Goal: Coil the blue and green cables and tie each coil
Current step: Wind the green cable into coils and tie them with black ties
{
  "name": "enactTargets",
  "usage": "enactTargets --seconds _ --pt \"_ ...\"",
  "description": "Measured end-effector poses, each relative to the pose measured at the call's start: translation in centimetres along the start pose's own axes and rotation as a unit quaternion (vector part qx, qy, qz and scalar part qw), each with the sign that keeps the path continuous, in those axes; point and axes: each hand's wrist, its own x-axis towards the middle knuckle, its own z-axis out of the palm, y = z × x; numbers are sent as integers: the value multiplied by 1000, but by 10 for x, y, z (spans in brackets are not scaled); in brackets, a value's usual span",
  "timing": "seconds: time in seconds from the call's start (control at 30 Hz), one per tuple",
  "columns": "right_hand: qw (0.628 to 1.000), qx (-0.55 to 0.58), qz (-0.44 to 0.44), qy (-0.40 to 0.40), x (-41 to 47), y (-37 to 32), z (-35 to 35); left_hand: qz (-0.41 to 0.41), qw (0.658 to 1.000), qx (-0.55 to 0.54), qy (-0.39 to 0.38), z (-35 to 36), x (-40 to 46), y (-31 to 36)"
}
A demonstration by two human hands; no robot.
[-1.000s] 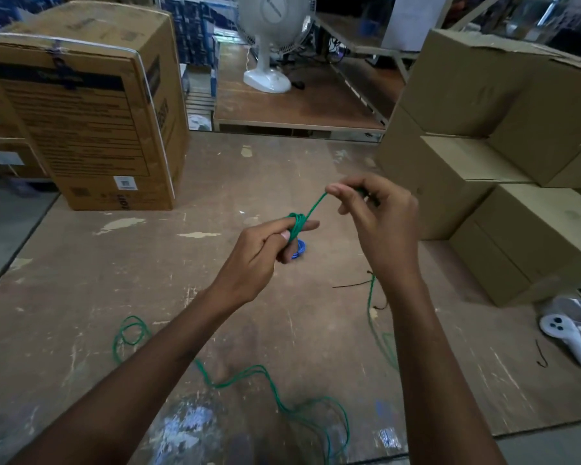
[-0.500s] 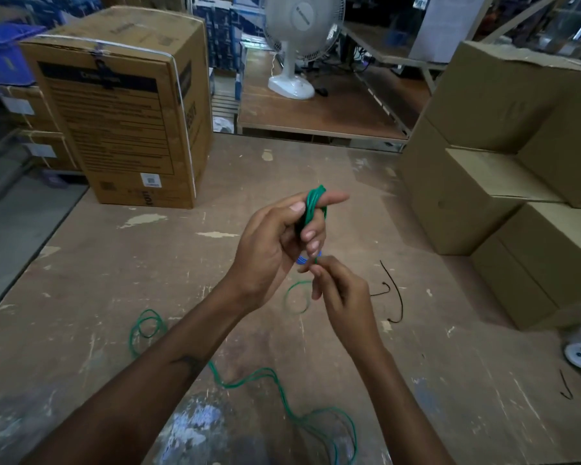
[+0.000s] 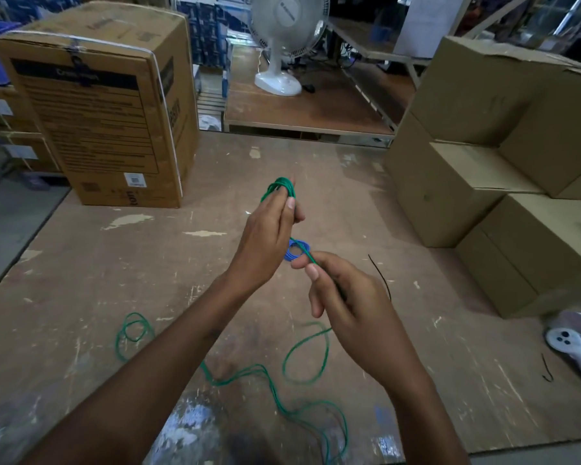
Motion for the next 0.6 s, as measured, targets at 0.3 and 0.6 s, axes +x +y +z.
enactTargets --seconds 0.3,0.6 --pt "984 -48 -38 166 59 -6 -63 -50 988 -89 -117 -13 -34 1" --pt "986 -23 -22 164 102 66 -26 -65 905 -372 -195 -34 -36 48"
